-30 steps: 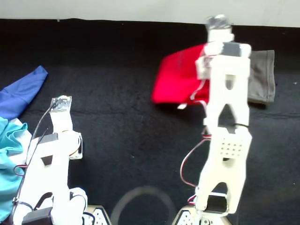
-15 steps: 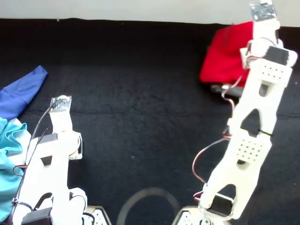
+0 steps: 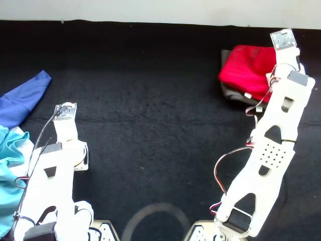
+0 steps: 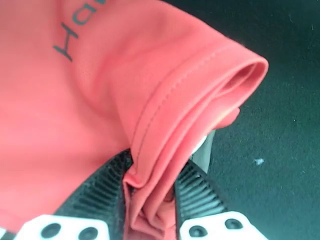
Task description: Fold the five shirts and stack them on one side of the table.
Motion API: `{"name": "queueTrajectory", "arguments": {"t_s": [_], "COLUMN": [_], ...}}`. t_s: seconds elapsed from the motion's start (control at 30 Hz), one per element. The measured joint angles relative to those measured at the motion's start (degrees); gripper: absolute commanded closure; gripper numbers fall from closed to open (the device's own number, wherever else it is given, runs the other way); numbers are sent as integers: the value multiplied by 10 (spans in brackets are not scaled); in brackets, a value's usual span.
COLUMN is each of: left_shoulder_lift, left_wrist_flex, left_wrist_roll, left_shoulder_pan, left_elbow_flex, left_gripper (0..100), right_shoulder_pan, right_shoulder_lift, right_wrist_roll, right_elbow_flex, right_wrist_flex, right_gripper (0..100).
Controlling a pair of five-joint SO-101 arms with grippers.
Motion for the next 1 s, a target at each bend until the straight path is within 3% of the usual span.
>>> {"name": "queueTrajectory", "arguments": {"t_s": [0.13,0.27,0.33,0.53,0.67,0.77,0.93,1.0], "left_shoulder_lift": [0,0,0,0,0,0,0,0], "left_wrist_flex": [0,-2,-2,-2,-2,-2,-2,-2], "left_wrist_roll": [0,0,0,0,0,0,0,0], "left_shoulder_pan": [0,0,0,0,0,0,0,0], "left_elbow_flex": [0,0,0,0,0,0,0,0], "left_gripper": [892,892,892,892,892,892,892,892], "right_shoulder_pan": [0,-1,-1,-1,-1,-2,-48,-74], "right_shoulder_lift": [18,21,21,21,21,20,20,20], "right_wrist_roll": [0,0,0,0,-58,-97,-112,-113], "right_elbow_flex": [-18,-21,-21,-69,-135,-196,-252,-252], "right_wrist_flex": [-19,-22,-22,-23,-18,47,202,244], "right_gripper": [972,793,765,798,797,810,997,971]}}
